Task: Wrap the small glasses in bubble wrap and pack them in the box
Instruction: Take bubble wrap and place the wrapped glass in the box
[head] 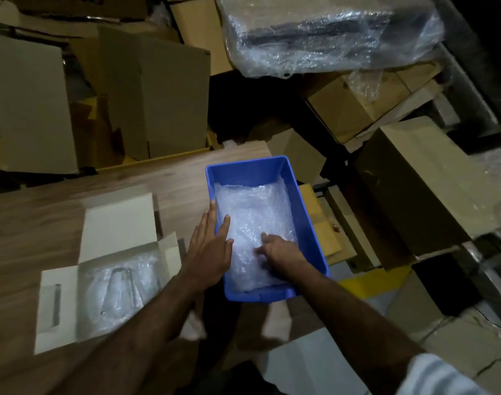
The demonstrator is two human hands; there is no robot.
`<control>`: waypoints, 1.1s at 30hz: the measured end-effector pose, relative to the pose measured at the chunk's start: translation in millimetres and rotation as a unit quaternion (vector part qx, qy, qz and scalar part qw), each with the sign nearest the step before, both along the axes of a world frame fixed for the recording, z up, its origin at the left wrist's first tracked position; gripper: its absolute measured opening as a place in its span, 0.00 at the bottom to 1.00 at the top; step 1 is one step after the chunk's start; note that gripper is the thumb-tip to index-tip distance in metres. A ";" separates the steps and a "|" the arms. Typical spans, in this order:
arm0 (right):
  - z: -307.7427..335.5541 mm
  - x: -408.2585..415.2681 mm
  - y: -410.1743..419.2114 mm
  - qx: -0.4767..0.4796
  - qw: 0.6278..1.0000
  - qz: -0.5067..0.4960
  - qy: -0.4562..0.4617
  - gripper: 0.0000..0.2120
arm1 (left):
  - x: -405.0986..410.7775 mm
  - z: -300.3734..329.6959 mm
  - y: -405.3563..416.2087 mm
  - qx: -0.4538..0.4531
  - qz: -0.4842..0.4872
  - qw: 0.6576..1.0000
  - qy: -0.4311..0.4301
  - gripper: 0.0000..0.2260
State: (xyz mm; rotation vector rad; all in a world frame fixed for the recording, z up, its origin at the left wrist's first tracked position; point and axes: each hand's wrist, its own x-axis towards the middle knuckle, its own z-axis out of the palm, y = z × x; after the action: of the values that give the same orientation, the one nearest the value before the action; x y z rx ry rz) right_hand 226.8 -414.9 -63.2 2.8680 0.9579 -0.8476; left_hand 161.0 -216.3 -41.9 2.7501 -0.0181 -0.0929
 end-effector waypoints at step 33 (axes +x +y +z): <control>101.8 -33.3 -18.3 0.458 0.855 -0.107 -0.217 0.22 | 1.3 75.4 24.0 -0.240 -0.010 0.953 -0.186 0.11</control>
State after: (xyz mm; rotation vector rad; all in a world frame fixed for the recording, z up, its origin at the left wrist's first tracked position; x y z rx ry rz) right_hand 193.5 -433.2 38.6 3.7018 1.2149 0.4548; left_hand 162.3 -192.3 33.5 2.2426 -0.1512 0.3770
